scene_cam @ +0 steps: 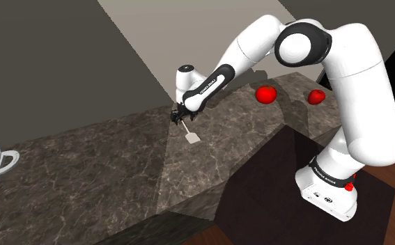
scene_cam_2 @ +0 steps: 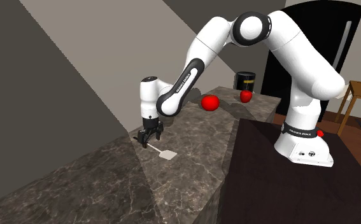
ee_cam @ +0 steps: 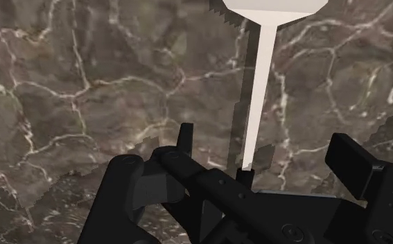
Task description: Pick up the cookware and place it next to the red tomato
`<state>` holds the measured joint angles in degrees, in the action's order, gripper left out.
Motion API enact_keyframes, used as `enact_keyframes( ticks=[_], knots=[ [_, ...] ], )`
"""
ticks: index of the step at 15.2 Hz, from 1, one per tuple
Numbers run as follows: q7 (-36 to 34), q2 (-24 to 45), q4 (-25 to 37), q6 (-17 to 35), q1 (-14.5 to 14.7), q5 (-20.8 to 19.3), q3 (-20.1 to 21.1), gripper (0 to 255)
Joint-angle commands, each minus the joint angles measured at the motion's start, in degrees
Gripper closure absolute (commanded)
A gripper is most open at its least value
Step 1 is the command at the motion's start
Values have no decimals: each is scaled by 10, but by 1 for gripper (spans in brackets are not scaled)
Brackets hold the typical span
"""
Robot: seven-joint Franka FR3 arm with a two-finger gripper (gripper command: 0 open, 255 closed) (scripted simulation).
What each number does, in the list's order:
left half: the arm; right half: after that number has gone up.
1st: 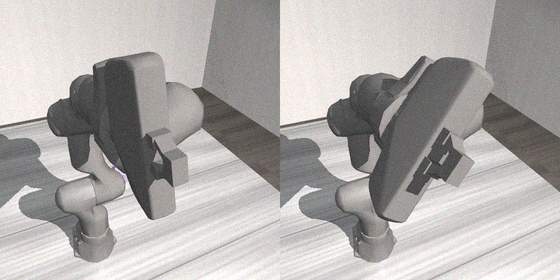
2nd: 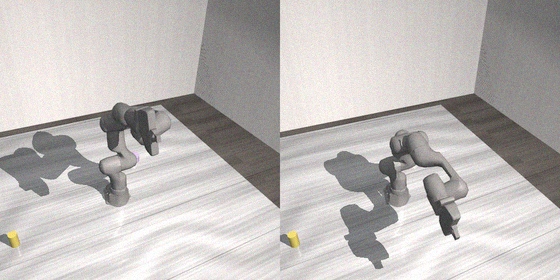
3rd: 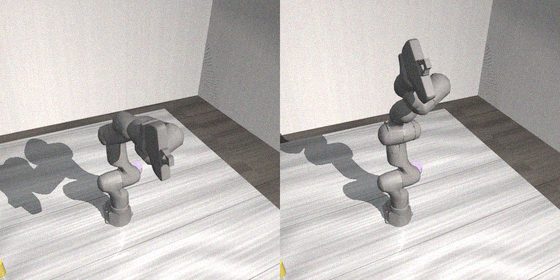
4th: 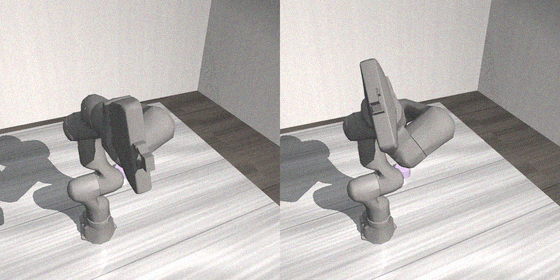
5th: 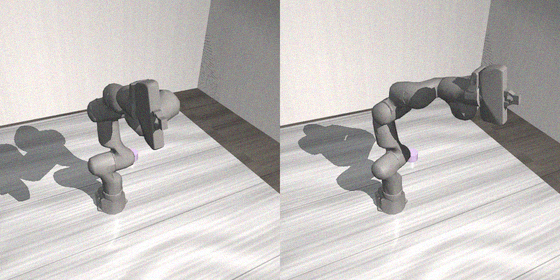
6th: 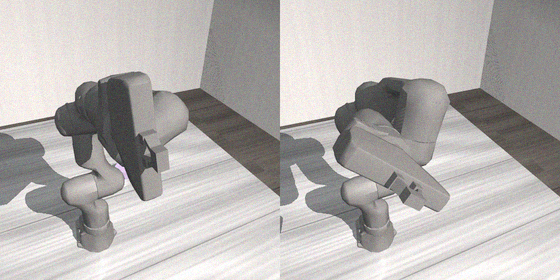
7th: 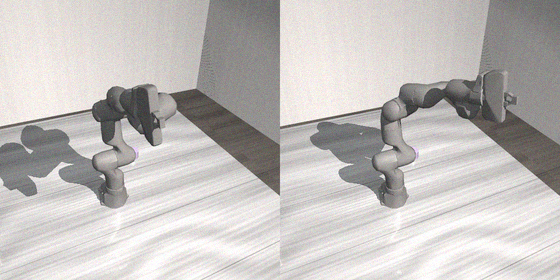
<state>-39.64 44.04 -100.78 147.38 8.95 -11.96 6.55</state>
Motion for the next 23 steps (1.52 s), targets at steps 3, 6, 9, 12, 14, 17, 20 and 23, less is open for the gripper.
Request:
enact_keyframes(
  ticks=[3,6,9,12,14,17,20,23],
  knots=[
    [0,11,4,7,0,-1,-2,0],
    [0,11,4,7,0,-1,-2,0],
    [0,11,4,7,0,-1,-2,0],
    [0,11,4,7,0,-1,-2,255],
    [0,11,4,7,0,-1,-2,255],
    [0,11,4,7,0,-1,-2,255],
    [1,5,2,3,-1,-1,-1,255],
    [3,-15,-5,-9,-3,2,2,255]
  ],
)
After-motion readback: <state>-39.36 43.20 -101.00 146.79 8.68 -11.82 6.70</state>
